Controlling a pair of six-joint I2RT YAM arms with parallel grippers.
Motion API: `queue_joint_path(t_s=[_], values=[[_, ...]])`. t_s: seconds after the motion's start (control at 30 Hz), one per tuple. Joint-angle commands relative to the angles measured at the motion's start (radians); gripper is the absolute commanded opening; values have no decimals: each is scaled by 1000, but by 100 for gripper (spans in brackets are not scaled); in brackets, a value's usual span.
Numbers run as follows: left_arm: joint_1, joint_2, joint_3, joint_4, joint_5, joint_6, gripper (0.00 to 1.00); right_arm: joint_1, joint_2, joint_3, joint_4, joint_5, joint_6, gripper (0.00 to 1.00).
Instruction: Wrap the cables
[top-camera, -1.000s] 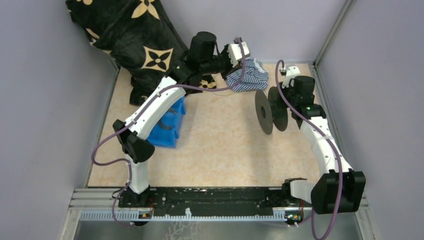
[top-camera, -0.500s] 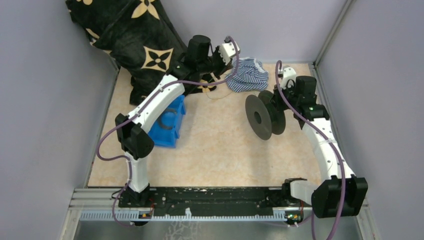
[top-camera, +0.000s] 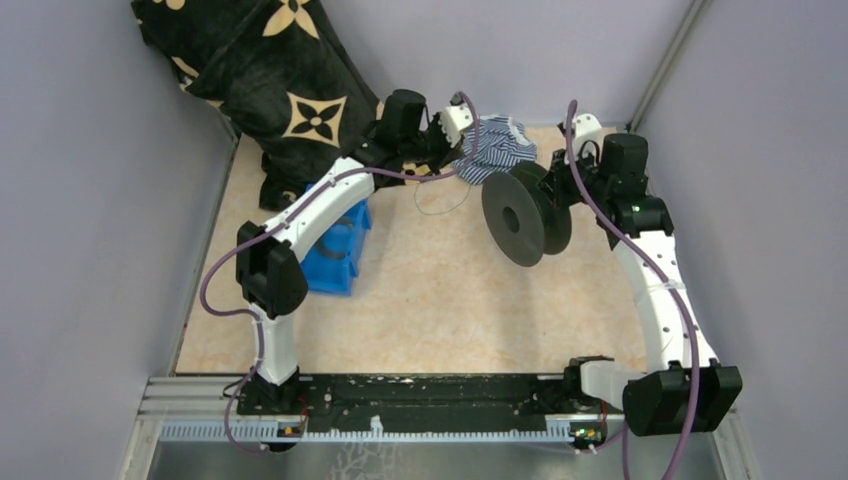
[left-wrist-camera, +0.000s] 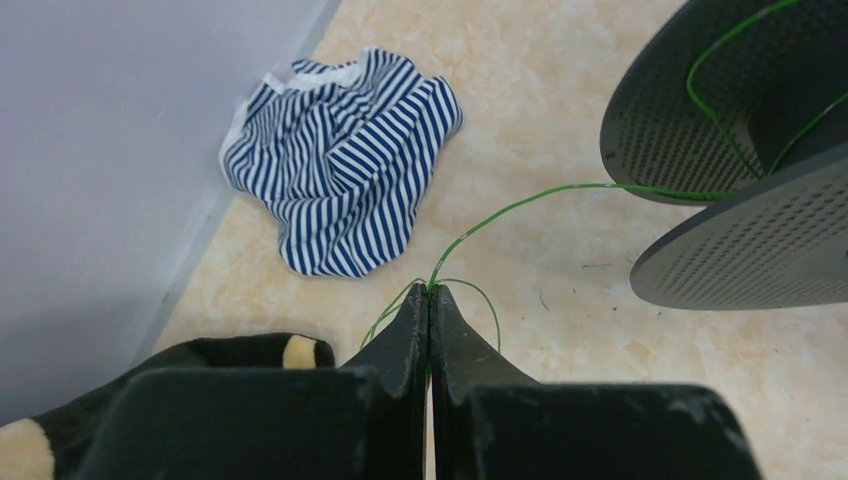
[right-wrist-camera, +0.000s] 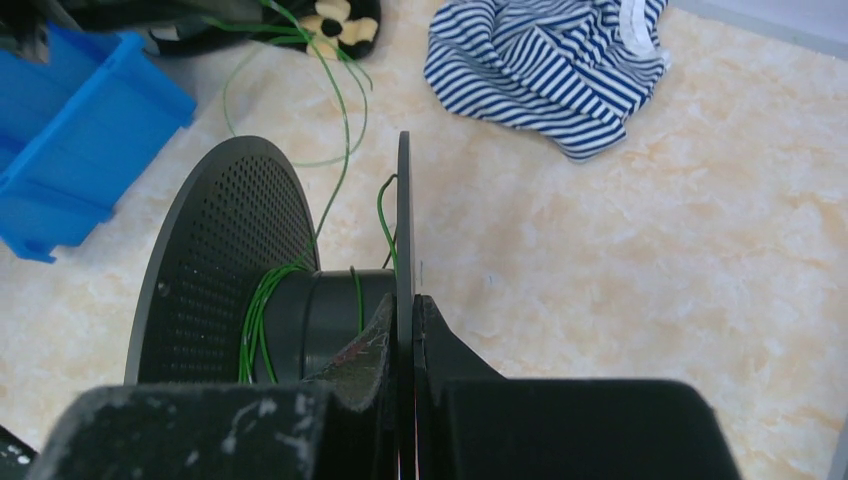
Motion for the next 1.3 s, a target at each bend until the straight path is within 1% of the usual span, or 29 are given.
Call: queue_joint_path(t_s=[0.0,0.37,0.6,1.27], values=[[8,-7,-42,37,53,-25,0,2,-21,99,56,-36,41,0],[8,-43,-118,37,136,-78,0,2,4,122,74,-75,94,0],[8,-53,-144,37,169,-102,0,2,-12,89,94,-81,111,0],[8,-56,-194,53,180,-114,0,2,-43,52,126,-85,144,0]])
